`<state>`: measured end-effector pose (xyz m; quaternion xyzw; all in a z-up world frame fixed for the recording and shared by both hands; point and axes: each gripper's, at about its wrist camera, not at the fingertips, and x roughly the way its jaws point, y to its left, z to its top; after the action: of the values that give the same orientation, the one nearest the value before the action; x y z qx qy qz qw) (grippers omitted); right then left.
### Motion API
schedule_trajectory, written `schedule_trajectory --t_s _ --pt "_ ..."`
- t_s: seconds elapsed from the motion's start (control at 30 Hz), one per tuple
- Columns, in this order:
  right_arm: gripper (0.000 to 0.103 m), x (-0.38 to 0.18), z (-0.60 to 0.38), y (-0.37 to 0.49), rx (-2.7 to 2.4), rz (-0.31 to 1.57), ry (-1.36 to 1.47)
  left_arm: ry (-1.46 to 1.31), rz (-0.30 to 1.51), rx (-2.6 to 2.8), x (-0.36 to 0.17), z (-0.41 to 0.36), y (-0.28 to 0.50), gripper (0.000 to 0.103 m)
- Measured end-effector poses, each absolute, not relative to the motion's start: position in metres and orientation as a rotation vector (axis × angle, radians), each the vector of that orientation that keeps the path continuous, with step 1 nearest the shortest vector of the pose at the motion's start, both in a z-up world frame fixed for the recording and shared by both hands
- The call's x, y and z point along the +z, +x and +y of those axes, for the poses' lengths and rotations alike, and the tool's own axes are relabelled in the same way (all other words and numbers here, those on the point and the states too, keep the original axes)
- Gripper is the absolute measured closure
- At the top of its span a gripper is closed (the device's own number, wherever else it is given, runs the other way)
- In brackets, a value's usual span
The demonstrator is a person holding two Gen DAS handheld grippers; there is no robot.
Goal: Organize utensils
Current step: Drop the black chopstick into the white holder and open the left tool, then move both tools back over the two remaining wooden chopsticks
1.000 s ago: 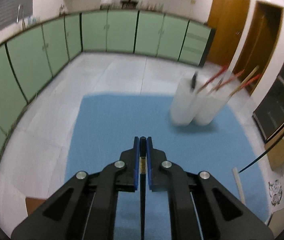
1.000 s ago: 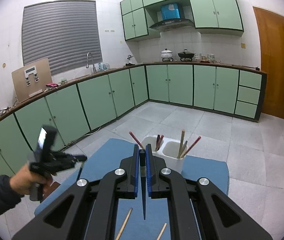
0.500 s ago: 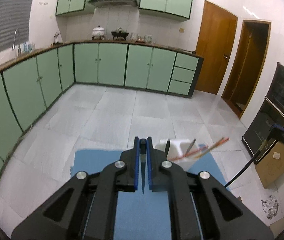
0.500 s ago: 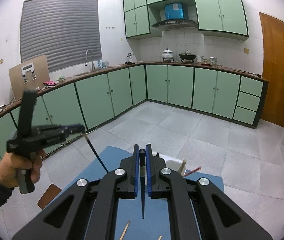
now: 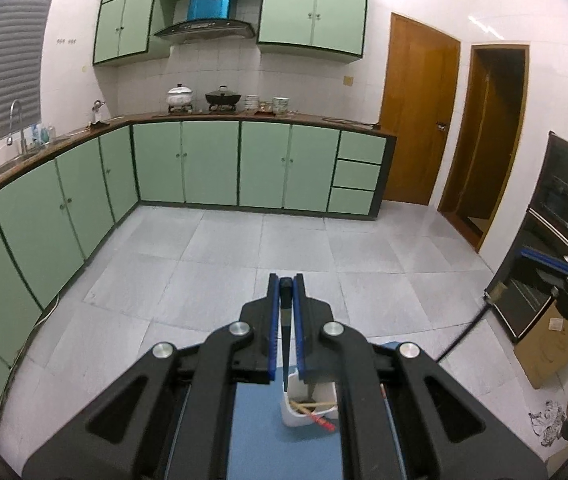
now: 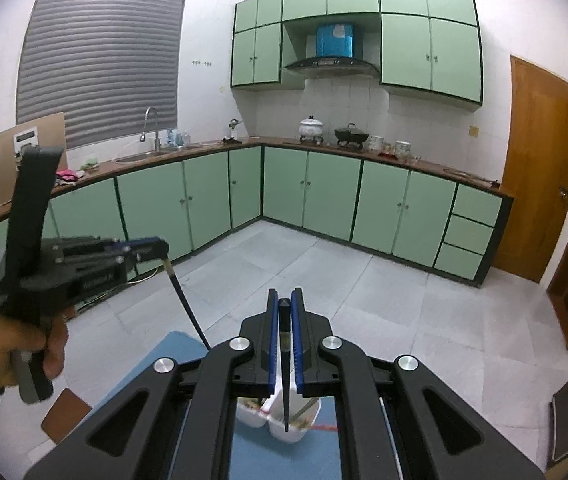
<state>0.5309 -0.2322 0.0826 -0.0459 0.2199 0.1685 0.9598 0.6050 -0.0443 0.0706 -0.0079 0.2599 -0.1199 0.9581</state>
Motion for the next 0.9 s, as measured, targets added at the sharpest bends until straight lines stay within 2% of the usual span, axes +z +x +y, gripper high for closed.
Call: schedule_trajectory --t_s 0.13,0.43,0.5,0.6,0.77,0.9 --pt "0.097 0.068 -0.229 0.554 0.326 0.459 -0.08 -0.008 0.548 -0.258 0.052 -0.06 0.619 0.097" --pt "0.097 -0.019 -0.233 0.588 0.297 0.569 -0.046 -0.019 0.661 -0.281 -0.029 -0.065 0.642 0.096" --pt "0.093 -0.025 -0.236 0.586 0.292 0.568 -0.041 -0.024 0.674 -0.286 -0.036 -0.062 0.641 0.096" --pt "0.093 -0.017 -0.245 0.577 0.294 0.546 -0.012 -0.037 0.66 -0.296 -0.033 -0.055 0.633 0.095" --pt "0.092 0.016 -0.263 0.529 0.336 0.462 0.037 -0.024 0.595 -0.296 -0.009 -0.042 0.595 0.086" --pt "0.084 0.018 -0.276 0.473 0.354 0.413 0.068 -0.001 0.541 -0.29 0.003 -0.03 0.54 0.079"
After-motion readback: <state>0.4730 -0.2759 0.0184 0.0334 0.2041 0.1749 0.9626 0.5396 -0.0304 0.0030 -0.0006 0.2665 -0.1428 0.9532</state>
